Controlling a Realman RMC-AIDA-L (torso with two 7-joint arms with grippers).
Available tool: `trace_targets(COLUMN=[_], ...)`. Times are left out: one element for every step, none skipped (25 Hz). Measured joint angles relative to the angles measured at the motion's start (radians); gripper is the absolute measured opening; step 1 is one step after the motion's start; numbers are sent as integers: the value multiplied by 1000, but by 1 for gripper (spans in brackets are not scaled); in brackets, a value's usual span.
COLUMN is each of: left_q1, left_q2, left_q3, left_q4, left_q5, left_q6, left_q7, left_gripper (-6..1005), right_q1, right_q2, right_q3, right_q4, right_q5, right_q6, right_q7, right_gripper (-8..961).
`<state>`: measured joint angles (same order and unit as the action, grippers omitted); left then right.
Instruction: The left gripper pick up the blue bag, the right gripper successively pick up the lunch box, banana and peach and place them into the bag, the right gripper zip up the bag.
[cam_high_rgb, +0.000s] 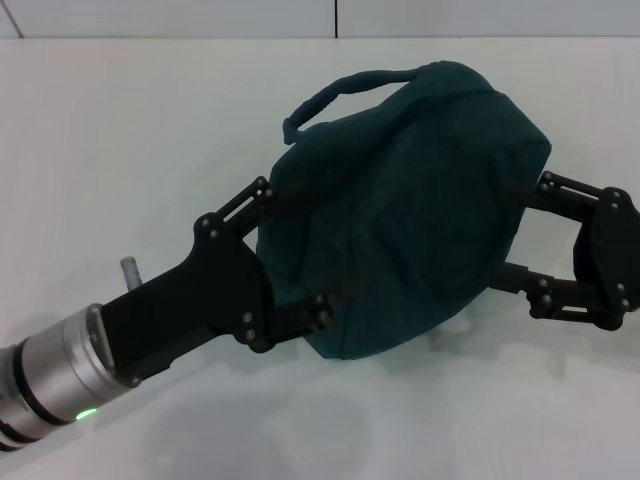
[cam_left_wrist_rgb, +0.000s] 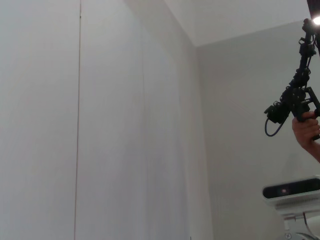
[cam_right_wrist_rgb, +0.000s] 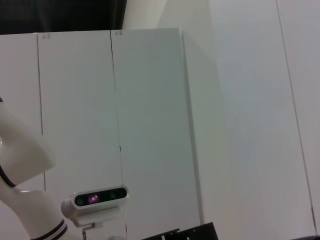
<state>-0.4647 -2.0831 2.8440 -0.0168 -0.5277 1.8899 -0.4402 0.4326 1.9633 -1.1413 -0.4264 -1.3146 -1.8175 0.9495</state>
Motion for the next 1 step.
trace_targets(left_q1=[0], left_q2=[0], left_q3=[0], left_q4=[0], left_q5=[0], left_q6=[0], left_q7=[0], left_gripper=[885], right_q1=[0], right_q2=[0], right_q3=[0], right_q4=[0], right_q5=[0], right_q6=[1], right_q7=[0], right_gripper=[793])
